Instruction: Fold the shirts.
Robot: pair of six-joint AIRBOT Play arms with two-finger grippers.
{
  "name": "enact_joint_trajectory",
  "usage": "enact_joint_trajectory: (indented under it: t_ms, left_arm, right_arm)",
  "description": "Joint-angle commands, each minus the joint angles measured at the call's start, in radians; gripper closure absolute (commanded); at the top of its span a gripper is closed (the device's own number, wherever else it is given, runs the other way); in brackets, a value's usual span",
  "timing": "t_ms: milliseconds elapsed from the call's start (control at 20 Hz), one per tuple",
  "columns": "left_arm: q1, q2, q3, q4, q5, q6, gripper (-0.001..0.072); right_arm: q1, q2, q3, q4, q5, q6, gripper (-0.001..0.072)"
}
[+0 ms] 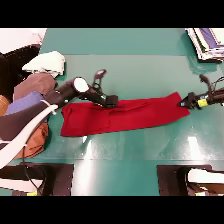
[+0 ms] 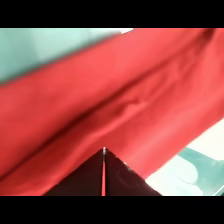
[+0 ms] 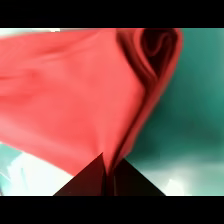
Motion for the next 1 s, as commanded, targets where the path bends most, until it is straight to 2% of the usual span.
enact_joint_trajectory:
  t_ms: [0, 200, 350, 600, 750, 950]
  left_arm:
    - [-0.085, -0.103, 0.059, -0.031, 0.013, -0.005, 0.0681]
    - [-0.113, -0.141, 0.063, -0.034, 0.028, -0.005, 0.0681]
    - [-0.112, -0.149, 0.063, -0.018, 0.039, -0.005, 0.0682]
    - [-0.107, -0.149, 0.064, -0.006, 0.056, -0.001, 0.0682]
    - [-0.080, -0.138, 0.096, 0.023, 0.009, -0.001, 0.0682]
    - [0.006, -0.011, 0.121, 0.121, -0.036, -0.001, 0.0682]
  right_arm:
    - [0.028, 0.151, 0.004, 0.199, 0.015, 0.018, 0.0699]
    - [0.154, 0.280, 0.018, 0.231, 0.018, 0.076, 0.0699]
    - [0.257, 0.311, 0.121, 0.227, 0.005, 0.104, 0.0699]
    - [0.405, 0.310, 0.260, 0.227, -0.011, 0.154, 0.0699]
    - [0.472, 0.305, 0.305, 0.228, -0.040, 0.156, 0.0699]
    - [0.566, 0.259, 0.359, 0.231, -0.040, 0.156, 0.0698]
